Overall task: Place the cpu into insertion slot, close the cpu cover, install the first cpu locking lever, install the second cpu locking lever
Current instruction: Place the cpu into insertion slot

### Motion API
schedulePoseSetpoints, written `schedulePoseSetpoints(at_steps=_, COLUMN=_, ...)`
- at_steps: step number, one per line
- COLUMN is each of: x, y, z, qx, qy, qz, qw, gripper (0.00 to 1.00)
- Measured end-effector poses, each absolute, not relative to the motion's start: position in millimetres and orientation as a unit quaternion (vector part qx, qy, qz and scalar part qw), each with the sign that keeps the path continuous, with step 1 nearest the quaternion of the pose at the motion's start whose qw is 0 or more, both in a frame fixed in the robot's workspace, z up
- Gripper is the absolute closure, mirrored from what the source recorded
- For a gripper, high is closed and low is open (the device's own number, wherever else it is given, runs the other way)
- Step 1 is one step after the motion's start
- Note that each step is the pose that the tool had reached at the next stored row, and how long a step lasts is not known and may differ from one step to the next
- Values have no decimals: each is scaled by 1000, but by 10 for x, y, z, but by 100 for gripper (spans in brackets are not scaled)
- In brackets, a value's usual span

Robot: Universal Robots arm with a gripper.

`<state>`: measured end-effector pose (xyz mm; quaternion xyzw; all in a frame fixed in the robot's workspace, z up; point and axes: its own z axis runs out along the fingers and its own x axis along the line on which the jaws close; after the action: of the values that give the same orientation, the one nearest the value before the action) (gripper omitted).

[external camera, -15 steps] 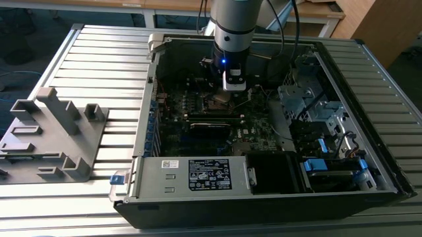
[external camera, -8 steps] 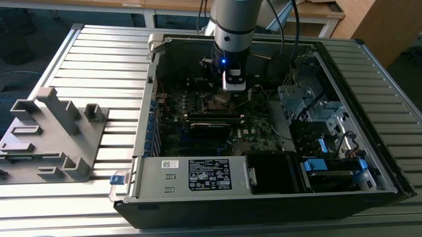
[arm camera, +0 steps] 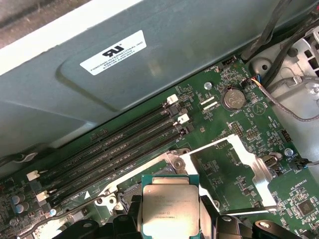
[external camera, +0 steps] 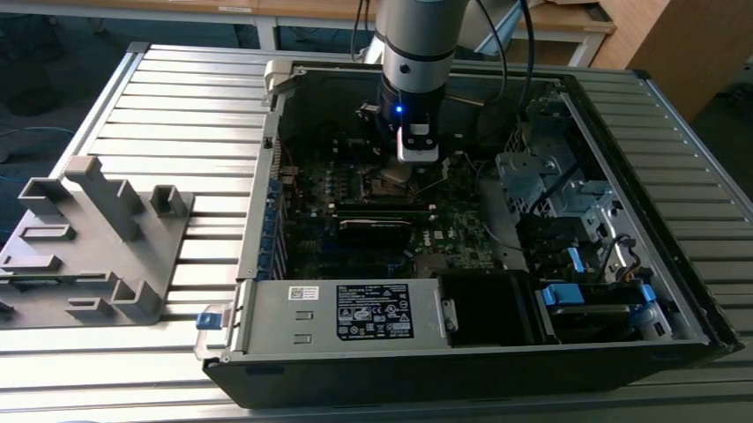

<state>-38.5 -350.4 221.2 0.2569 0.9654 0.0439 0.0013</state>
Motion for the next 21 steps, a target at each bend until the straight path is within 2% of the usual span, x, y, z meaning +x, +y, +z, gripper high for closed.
schedulePoseSetpoints(at_steps=21, x=-385, y=-3504, z=2207, qx=285, qy=958, qz=44, qw=2, gripper=46)
